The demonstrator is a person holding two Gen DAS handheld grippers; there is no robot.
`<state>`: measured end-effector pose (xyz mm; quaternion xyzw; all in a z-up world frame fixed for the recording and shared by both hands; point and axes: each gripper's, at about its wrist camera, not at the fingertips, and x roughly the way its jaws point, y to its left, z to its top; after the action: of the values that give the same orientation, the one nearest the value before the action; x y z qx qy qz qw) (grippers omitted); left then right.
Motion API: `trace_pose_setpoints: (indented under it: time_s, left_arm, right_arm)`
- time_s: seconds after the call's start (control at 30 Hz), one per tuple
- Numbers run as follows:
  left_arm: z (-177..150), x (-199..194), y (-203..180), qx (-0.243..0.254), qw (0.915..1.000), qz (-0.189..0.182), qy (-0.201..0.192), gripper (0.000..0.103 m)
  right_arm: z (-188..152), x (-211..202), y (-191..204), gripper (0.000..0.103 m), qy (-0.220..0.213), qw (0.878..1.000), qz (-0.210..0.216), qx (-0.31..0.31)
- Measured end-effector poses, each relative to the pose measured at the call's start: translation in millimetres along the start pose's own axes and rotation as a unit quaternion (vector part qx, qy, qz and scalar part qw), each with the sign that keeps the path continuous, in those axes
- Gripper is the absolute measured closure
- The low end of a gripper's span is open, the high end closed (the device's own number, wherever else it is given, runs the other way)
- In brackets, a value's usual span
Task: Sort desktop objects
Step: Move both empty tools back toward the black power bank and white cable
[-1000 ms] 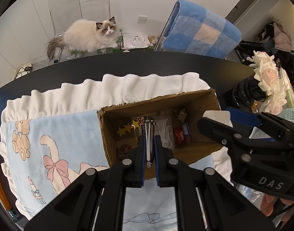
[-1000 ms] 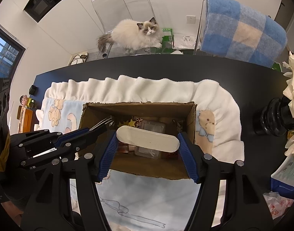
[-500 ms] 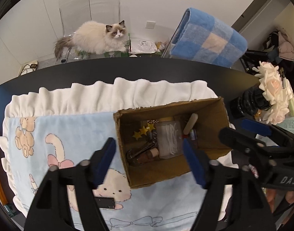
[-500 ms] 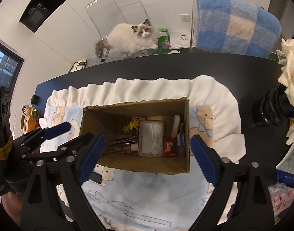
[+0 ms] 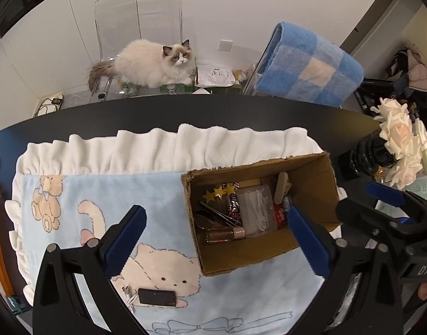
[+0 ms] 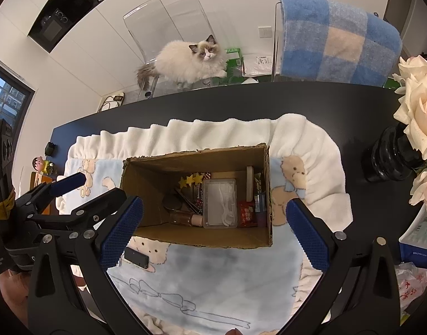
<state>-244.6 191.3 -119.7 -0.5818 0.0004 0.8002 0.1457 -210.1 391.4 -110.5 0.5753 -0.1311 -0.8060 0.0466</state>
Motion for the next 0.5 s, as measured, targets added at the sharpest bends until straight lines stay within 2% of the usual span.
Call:
trace_pose_setpoints:
  time_s: [0.5]
  left_arm:
    - [-13, -25, 14, 0.011, 0.9998, -0.001, -0.019, 0.001]
  right_arm:
    - [-22, -12, 18, 0.000, -0.006, 0.999, 0.023, 0.025]
